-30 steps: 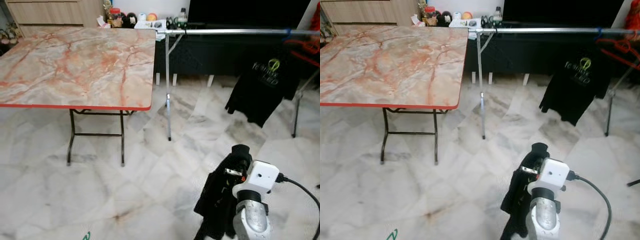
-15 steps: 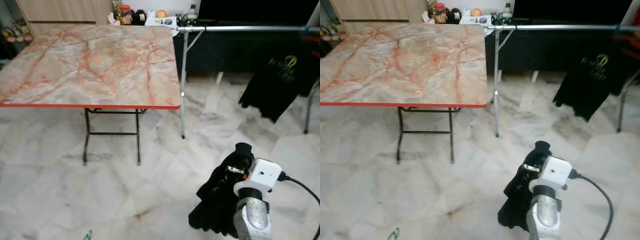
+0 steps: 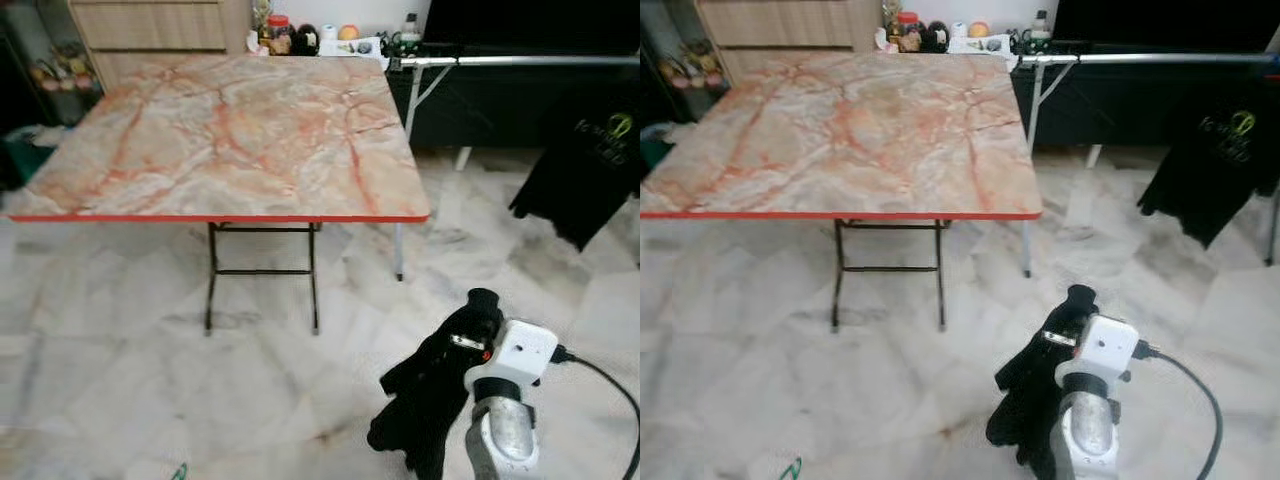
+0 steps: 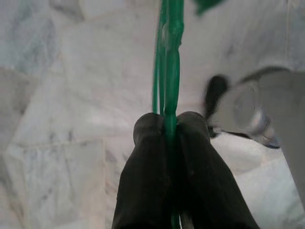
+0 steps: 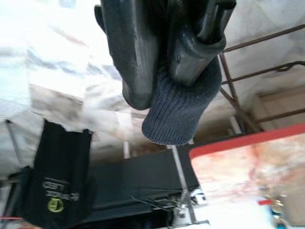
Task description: Hang hanger
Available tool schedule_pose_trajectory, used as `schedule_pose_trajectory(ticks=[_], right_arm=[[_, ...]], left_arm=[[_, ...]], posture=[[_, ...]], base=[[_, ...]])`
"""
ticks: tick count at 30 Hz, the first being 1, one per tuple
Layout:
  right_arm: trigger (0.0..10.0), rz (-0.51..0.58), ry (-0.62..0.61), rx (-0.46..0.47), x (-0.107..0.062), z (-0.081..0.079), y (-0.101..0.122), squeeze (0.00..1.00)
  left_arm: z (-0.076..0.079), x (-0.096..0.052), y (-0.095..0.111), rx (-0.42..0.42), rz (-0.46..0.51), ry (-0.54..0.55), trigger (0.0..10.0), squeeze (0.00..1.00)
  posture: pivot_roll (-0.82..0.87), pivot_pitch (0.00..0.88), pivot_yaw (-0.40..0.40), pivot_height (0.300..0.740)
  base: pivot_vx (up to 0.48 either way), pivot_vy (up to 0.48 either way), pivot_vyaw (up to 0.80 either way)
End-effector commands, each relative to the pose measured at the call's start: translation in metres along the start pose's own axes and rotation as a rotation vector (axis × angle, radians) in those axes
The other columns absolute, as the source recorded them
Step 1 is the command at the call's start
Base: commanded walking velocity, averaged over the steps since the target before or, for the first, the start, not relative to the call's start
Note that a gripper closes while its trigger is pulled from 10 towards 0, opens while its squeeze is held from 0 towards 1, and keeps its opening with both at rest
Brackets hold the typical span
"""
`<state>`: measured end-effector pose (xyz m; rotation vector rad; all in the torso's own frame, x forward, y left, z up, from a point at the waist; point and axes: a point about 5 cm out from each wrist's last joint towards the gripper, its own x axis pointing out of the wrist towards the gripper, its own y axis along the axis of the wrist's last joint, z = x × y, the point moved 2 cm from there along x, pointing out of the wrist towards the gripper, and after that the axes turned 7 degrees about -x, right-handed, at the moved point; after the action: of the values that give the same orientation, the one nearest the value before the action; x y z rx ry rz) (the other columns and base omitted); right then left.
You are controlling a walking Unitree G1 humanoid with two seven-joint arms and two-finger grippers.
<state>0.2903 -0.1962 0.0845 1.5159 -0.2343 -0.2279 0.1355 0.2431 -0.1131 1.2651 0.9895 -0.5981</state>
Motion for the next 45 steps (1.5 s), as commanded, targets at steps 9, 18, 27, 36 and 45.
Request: schedule_pose_trajectory(ticks=[9,18,27,36,45], right_arm=[[10.0,0.049,0.004,0.001,0.004,0.0,0.01,0.0],[10.0,0.068,0.018,-0.017,0.006,-0.001,0.014,0.0],[10.0,0.086,0.034,-0.026,0.006,-0.003,0.017,0.0],[10.0,0.083,0.041,-0.023,0.007,-0.004,0.017,0.0],[10.0,0.086,0.056,-0.021,0.007,-0.008,0.017,0.0]], left_arm=[[0.0,0.0,-0.001,-0.005,0.006,-0.006,10.0,0.0],[0.0,0.0,-0.004,-0.009,-0.02,-0.011,10.0,0.0],[0.002,0.0,-0.003,-0.013,-0.015,-0.018,10.0,0.0],[0.001,0.0,-0.004,-0.017,-0.02,-0.023,10.0,0.0],[-0.012,-0.005,-0.015,-0.021,-0.042,-0.007,10.0,0.0]], posture=[[0.0,0.058,-0.003,0.74],[0.0,0.047,-0.001,0.74],[0.0,0.073,-0.003,0.74],[0.01,0.082,-0.006,0.74],[0.0,0.085,-0.007,0.74]], base=[[0.0,0.0,0.0],[0.0,0.0,0.0],[0.0,0.0,0.58],[0.0,0.0,0.0],[0.0,0.0,0.36]])
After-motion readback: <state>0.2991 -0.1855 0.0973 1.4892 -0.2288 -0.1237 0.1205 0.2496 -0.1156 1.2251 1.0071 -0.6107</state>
